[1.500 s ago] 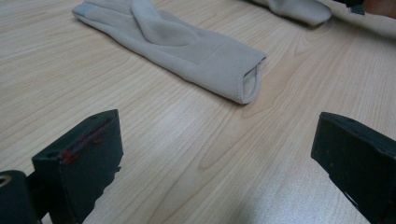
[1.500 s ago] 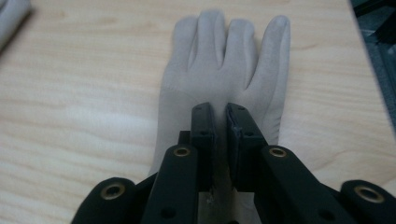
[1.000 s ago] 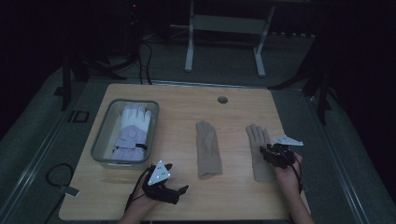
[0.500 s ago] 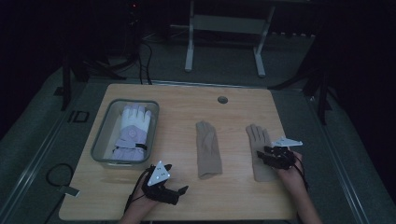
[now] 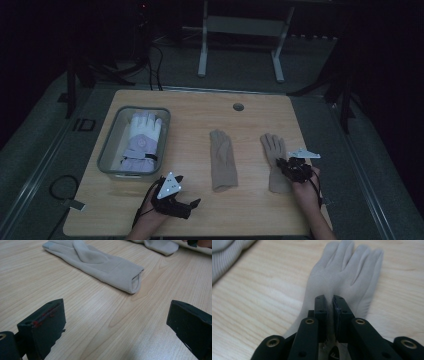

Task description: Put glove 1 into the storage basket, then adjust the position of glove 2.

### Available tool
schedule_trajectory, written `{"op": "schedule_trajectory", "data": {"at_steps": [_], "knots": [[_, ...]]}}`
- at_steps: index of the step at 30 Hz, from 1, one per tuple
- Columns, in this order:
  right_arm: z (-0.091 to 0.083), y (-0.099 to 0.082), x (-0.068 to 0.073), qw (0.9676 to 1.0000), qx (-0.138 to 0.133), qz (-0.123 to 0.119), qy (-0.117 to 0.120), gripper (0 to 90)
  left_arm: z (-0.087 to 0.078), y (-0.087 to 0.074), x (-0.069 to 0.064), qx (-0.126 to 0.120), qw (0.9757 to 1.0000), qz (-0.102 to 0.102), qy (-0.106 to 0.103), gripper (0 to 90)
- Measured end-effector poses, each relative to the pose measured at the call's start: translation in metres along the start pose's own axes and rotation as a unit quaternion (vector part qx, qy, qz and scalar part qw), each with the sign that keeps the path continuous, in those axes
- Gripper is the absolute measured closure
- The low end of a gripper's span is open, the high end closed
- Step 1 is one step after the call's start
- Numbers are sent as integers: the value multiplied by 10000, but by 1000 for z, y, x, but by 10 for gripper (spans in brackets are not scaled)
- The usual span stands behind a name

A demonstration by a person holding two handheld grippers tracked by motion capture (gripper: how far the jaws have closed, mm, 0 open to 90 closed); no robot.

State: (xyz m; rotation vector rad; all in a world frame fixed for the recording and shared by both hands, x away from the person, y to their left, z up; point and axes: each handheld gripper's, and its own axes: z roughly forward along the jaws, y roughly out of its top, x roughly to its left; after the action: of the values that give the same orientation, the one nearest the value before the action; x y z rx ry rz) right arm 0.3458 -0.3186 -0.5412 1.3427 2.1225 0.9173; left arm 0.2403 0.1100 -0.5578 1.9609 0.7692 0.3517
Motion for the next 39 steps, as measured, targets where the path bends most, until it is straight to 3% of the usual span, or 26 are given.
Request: {"op": "schedule_trajectory", "data": {"at_steps": [2,9,14,27,39], "knots": [[-12,8,1,9996,-182,212,-37,829,0,0,0,-2,10000,-4,5,24],[-32,28,11,9981,-470,386,-86,828,-1,0,0,-7,10000,3,18,24],[-37,43,25,9982,-505,311,-120,827,-2,0,0,-8,10000,-12,22,24],[-29,75,73,9974,-625,342,125,826,-2,0,1,-10,10000,-3,3,24],[-7,97,132,9974,-516,301,399,825,-4,0,2,-111,9999,-106,-36,24]]}}
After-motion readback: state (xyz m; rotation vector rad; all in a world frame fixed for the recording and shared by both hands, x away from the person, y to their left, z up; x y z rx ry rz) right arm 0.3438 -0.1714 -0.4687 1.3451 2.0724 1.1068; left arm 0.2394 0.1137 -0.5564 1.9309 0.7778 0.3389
